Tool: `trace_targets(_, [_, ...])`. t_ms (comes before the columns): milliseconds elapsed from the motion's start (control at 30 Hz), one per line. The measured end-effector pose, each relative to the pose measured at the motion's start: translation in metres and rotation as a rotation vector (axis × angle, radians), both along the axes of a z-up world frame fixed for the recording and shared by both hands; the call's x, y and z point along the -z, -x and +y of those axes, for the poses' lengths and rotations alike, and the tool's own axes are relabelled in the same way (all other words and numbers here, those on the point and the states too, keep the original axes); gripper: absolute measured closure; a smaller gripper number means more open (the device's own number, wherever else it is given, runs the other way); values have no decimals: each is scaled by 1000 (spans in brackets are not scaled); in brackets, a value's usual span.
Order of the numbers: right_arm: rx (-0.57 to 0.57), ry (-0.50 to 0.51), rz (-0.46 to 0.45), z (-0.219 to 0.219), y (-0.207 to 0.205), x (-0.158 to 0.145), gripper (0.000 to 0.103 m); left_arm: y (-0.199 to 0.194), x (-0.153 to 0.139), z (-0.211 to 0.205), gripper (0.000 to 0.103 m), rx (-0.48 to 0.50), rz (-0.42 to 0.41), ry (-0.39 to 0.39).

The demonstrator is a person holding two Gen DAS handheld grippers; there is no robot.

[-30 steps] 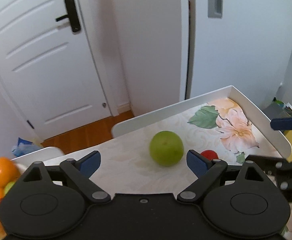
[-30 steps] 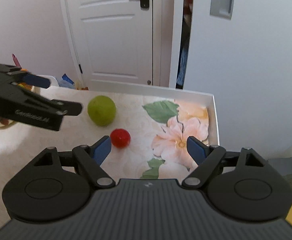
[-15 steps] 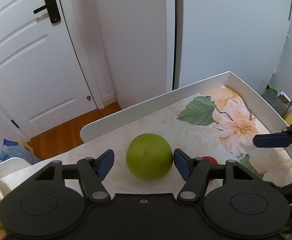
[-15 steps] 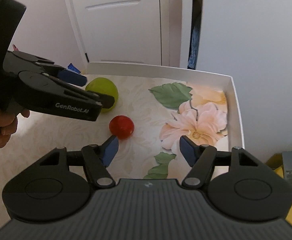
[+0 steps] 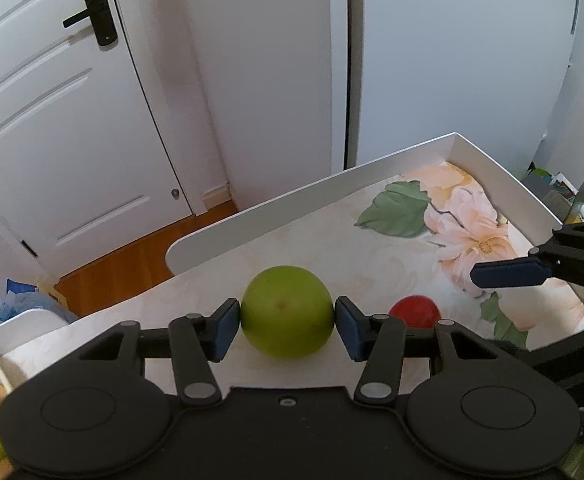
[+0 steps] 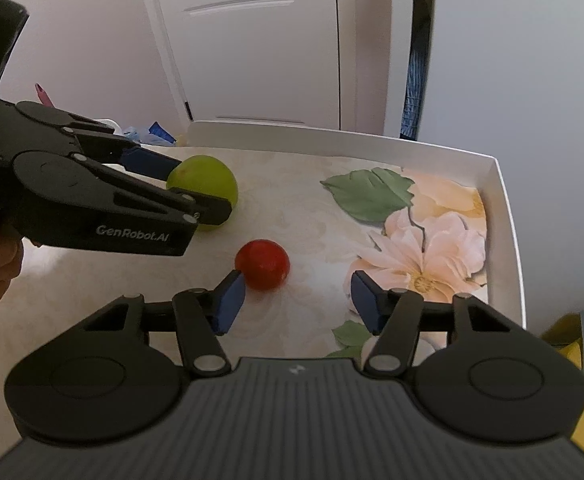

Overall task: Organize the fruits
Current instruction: 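Grasp the green apple with the left gripper while the right gripper grasps the red tomato, then carry the green apple and red tomato to the bowl with both grippers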

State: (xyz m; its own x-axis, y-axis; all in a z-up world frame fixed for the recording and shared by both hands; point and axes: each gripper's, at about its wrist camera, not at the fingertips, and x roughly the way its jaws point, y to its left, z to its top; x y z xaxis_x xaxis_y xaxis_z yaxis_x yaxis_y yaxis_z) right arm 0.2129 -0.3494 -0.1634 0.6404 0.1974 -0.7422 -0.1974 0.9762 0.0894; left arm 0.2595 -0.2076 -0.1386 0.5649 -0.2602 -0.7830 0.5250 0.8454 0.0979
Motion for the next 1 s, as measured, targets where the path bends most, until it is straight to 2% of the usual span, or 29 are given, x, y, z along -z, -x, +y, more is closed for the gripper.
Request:
trace_targets(367, [-25,-3,-7,12,-8,2,38,3,-1,12,46,-24,15,4])
trace_targets(600, [-58,-1,-11,20,-11,2,57,8,-2,20,47,-36,19,3])
trace_targets(1000, [-66,-7,-38,23,-3,-15,57,28,-20,36,47,-89,-15,33])
